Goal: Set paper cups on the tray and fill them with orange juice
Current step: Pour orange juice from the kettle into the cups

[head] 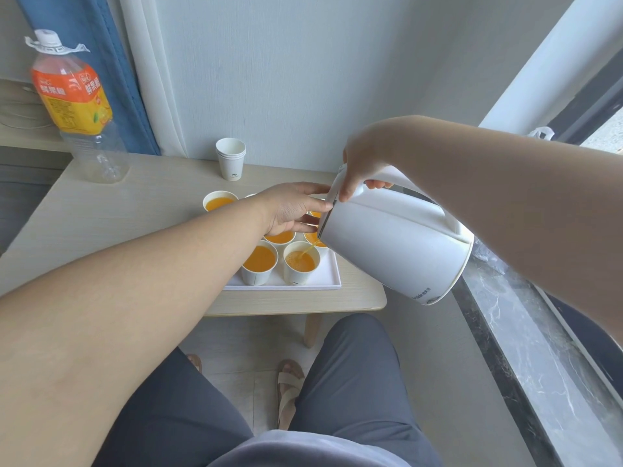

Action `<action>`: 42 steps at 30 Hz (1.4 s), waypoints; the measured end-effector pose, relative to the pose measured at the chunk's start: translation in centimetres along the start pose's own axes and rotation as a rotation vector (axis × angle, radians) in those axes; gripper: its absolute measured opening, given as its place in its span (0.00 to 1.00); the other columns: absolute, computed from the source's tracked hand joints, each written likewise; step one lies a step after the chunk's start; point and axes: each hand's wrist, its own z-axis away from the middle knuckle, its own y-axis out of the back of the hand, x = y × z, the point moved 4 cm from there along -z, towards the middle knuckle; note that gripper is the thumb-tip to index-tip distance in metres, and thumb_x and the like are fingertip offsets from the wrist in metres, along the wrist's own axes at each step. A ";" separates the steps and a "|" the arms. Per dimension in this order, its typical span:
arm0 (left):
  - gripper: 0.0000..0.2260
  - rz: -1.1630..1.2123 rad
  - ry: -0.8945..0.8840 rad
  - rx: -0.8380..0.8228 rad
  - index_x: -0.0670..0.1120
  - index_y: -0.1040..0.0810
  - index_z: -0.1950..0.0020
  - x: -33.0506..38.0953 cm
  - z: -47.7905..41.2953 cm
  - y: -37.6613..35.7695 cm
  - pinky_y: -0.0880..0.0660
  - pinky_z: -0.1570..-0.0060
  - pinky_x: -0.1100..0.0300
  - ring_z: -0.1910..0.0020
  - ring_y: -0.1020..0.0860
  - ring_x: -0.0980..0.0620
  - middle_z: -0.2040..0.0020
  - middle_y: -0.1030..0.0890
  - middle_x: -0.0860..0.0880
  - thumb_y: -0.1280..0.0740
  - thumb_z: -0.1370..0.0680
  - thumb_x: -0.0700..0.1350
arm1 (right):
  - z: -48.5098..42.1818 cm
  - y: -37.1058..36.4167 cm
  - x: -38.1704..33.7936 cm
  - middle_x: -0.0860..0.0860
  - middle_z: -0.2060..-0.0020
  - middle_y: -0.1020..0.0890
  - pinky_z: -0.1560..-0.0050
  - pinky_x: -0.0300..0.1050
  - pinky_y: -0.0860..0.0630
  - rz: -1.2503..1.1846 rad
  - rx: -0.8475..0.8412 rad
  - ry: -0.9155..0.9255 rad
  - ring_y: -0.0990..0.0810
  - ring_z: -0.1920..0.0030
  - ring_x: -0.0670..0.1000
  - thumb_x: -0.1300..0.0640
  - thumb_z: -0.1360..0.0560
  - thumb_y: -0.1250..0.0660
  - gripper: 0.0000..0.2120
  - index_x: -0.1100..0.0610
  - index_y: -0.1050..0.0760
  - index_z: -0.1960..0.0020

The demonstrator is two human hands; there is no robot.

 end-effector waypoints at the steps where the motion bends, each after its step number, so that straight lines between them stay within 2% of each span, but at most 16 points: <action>1: 0.20 0.004 0.000 0.003 0.50 0.29 0.30 0.0 0.0 0.0 0.25 0.42 0.55 0.44 0.21 0.45 0.40 0.21 0.46 0.34 0.21 0.40 | 0.0 0.0 0.0 0.55 0.64 0.20 0.51 0.46 0.25 0.006 -0.002 0.001 0.21 0.63 0.57 0.42 0.30 0.29 0.26 0.65 0.22 0.46; 8: 0.20 0.008 0.004 0.011 0.51 0.28 0.30 -0.1 0.0 0.1 0.25 0.42 0.54 0.39 0.22 0.43 0.37 0.21 0.45 0.34 0.21 0.40 | -0.3 0.1 -0.1 0.55 0.66 0.21 0.52 0.46 0.26 0.015 -0.009 0.003 0.22 0.64 0.57 0.43 0.30 0.29 0.26 0.65 0.22 0.46; 13: 0.19 0.015 -0.001 0.010 0.51 0.28 0.31 0.0 0.1 0.0 0.25 0.41 0.55 0.41 0.22 0.44 0.40 0.21 0.46 0.34 0.21 0.40 | -0.5 0.2 -0.1 0.56 0.62 0.19 0.55 0.45 0.27 0.035 -0.014 0.004 0.22 0.63 0.57 0.42 0.30 0.30 0.27 0.65 0.22 0.45; 17: 0.19 0.005 0.000 0.010 0.52 0.28 0.31 -0.2 0.1 0.2 0.26 0.39 0.54 0.39 0.22 0.43 0.38 0.21 0.45 0.34 0.21 0.40 | -0.8 0.1 -0.3 0.57 0.61 0.19 0.55 0.45 0.26 0.047 -0.027 -0.004 0.22 0.63 0.57 0.42 0.29 0.30 0.27 0.65 0.22 0.45; 21: 0.19 0.005 -0.002 0.004 0.52 0.28 0.31 -0.2 0.2 0.3 0.27 0.37 0.53 0.43 0.22 0.45 0.39 0.21 0.46 0.35 0.21 0.41 | -1.2 0.0 -0.5 0.56 0.61 0.19 0.52 0.46 0.26 0.070 -0.038 -0.009 0.21 0.62 0.57 0.41 0.30 0.31 0.28 0.65 0.22 0.45; 26: 0.18 0.017 -0.002 0.013 0.52 0.27 0.32 -0.4 0.1 0.4 0.27 0.37 0.53 0.43 0.22 0.45 0.39 0.21 0.45 0.35 0.21 0.40 | -1.3 -0.1 -0.9 0.56 0.60 0.19 0.56 0.45 0.28 0.105 -0.059 -0.007 0.22 0.62 0.57 0.41 0.28 0.32 0.27 0.65 0.21 0.45; 29: 0.18 0.023 -0.001 0.022 0.52 0.27 0.32 -0.4 0.1 0.5 0.27 0.38 0.53 0.45 0.22 0.46 0.41 0.20 0.46 0.35 0.21 0.40 | -1.3 0.1 -1.1 0.57 0.60 0.18 0.57 0.44 0.29 0.128 -0.059 0.000 0.22 0.62 0.56 0.41 0.28 0.32 0.25 0.64 0.21 0.49; 32: 0.18 0.027 0.001 0.025 0.52 0.27 0.32 -0.5 0.2 0.6 0.27 0.38 0.53 0.46 0.22 0.46 0.43 0.20 0.46 0.35 0.21 0.40 | -1.5 0.1 -1.4 0.56 0.60 0.18 0.52 0.46 0.28 0.171 -0.068 0.006 0.22 0.60 0.56 0.40 0.28 0.33 0.23 0.62 0.21 0.55; 38: 0.16 0.043 0.005 0.029 0.54 0.27 0.35 -0.6 0.3 0.7 0.27 0.38 0.53 0.47 0.22 0.46 0.46 0.20 0.48 0.36 0.20 0.39 | -1.7 0.1 -1.8 0.55 0.61 0.19 0.54 0.45 0.28 0.175 -0.059 0.007 0.22 0.61 0.56 0.41 0.28 0.32 0.23 0.62 0.21 0.52; 42: 0.17 0.045 0.008 0.031 0.53 0.27 0.34 -0.8 0.3 0.9 0.27 0.38 0.53 0.46 0.22 0.46 0.44 0.20 0.48 0.36 0.20 0.39 | -1.9 0.0 -1.9 0.54 0.65 0.20 0.50 0.46 0.27 0.190 -0.067 0.002 0.22 0.61 0.56 0.40 0.28 0.32 0.22 0.61 0.23 0.61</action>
